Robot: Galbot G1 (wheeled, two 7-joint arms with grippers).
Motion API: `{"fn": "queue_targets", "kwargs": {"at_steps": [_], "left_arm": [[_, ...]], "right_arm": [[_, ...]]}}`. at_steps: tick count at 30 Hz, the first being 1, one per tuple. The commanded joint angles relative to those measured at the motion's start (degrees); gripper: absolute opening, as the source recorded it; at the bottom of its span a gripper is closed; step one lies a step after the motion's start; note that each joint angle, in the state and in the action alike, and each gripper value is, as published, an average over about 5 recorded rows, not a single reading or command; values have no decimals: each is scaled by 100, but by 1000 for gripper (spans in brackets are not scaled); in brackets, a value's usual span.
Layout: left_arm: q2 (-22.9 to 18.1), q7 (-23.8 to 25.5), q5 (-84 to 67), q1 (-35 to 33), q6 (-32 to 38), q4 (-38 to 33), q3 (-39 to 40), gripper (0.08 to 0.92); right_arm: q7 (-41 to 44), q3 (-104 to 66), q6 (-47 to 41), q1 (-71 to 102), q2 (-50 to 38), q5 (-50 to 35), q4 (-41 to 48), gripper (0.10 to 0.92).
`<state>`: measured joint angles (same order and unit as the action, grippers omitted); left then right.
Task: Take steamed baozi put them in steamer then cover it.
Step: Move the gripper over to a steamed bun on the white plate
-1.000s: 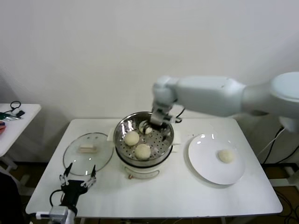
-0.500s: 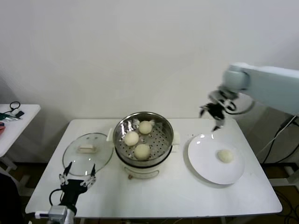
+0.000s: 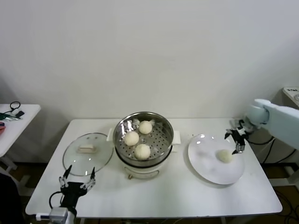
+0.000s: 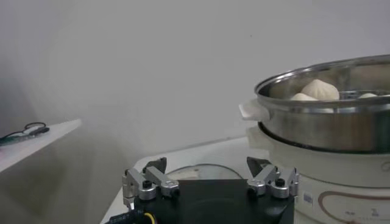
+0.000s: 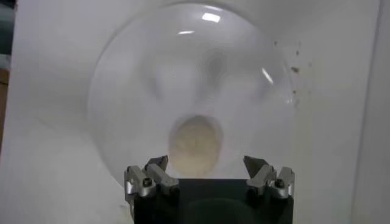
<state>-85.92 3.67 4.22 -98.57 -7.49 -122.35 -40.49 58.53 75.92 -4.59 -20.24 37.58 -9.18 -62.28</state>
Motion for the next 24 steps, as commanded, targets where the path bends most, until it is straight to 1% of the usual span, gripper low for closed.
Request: {"fn": "queue_targets", "kwargs": {"at_steps": [1, 7, 16, 18, 24], "left_arm": [[-28, 10, 45, 3, -1, 17, 5, 823], [-38, 14, 83, 7, -6, 26, 23, 823], [-24, 30, 128, 19, -36, -14, 36, 823], [-22, 31, 131, 17, -41, -24, 36, 823], [-32, 20, 183, 31, -79, -34, 75, 823]], "right_arm": [[-120, -1163, -220, 1367, 0, 492, 587, 823], [-244, -1448, -207, 1528, 238, 493, 840, 823], [-366, -1561, -224, 1588, 418, 496, 940, 814], [-348, -1545, -229, 1578, 403, 487, 918, 795], [-294, -1542, -276, 1508, 316, 349, 746, 698]]}}
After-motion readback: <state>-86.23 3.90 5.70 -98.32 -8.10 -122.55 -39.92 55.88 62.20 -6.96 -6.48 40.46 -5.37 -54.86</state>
